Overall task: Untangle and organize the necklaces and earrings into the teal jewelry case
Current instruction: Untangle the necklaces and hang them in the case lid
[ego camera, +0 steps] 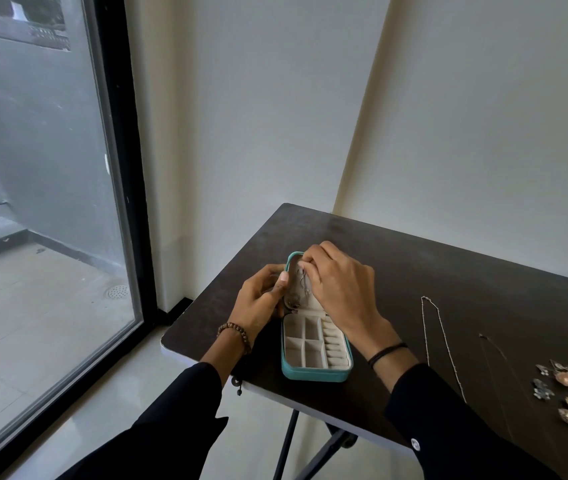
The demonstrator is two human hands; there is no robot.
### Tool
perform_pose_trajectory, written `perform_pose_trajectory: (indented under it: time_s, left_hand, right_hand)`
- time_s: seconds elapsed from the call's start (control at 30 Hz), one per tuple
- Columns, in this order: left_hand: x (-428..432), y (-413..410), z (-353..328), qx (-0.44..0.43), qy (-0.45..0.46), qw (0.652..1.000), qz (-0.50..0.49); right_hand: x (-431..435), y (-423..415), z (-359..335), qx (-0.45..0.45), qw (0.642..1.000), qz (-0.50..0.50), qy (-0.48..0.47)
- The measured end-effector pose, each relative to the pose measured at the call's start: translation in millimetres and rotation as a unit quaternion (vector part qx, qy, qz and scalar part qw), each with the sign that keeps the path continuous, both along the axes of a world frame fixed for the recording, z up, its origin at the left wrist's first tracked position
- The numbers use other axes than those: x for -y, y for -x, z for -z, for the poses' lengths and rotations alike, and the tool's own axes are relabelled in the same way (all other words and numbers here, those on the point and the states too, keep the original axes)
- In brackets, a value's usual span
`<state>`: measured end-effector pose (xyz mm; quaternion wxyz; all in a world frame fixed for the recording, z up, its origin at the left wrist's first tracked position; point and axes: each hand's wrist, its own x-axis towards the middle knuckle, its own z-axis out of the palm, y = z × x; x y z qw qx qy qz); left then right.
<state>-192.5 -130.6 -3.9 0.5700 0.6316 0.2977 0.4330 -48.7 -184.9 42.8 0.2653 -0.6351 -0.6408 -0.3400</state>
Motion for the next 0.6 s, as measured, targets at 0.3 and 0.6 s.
perform_pose_trajectory:
  time_s: [0.3,0.6]
  left_hand:
    - [-3.4,-1.7,3.0,0.019,0.001,1.0,-0.001]
    - [-7.1,-3.6,7.1,0.017,-0.001,1.0,-0.021]
  right_hand:
    - [7.3,2.4,10.1,-0.064,0.998,-0.004,-0.003]
    - [26.2,-0.2,34.5,-0.146,0.979,-0.012,0.141]
